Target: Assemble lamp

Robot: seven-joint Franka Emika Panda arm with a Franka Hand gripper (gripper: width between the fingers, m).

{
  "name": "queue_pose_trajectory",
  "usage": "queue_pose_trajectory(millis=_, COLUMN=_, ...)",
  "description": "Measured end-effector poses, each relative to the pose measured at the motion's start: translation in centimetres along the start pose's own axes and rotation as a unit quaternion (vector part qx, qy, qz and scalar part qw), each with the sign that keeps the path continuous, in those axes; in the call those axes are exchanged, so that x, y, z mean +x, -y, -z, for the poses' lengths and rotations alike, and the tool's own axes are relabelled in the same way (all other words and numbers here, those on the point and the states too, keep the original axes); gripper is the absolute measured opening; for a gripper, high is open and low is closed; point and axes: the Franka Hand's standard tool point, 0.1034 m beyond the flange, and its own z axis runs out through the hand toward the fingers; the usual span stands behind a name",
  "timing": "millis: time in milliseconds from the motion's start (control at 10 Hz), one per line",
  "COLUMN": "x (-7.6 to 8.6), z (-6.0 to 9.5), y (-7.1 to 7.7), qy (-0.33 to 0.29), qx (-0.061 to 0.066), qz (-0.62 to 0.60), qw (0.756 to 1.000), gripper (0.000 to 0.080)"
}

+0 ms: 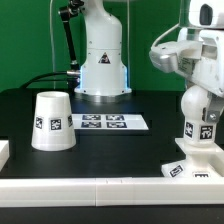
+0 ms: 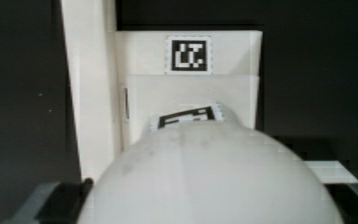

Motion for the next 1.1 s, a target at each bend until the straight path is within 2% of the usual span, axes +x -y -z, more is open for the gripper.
queue_pose_trajectory(millis=100, x=-0.5, z=0.01, y=-0.09, qy=0.0, qx=0.0, qz=-0.002, qw=1.0, gripper=0.0576)
queue_pose_trajectory(millis=400, x=-0.58, z=-0.03, y=-0.05, qy=0.0, qx=0.0, qz=-0.024, qw=1.0, gripper=0.0576)
queue_pose_trajectory(millis=600, x=-0.76, z=-0.05, y=-0.01, qy=-0.005, qx=0.002, qz=-0.133, qw=0.991, gripper=0.0576)
queue_pose_trajectory(millis=800, x=-0.6, z=-0.11, y=0.03, qy=-0.007, qx=0.002, qz=-0.265, qw=0.964, gripper=0.0576)
queue_pose_trajectory(millis=1100, x=-0.41, z=-0.14, y=0.04, qy=-0.013, qx=0.006, qz=-0.434, qw=0.901, gripper=0.0577)
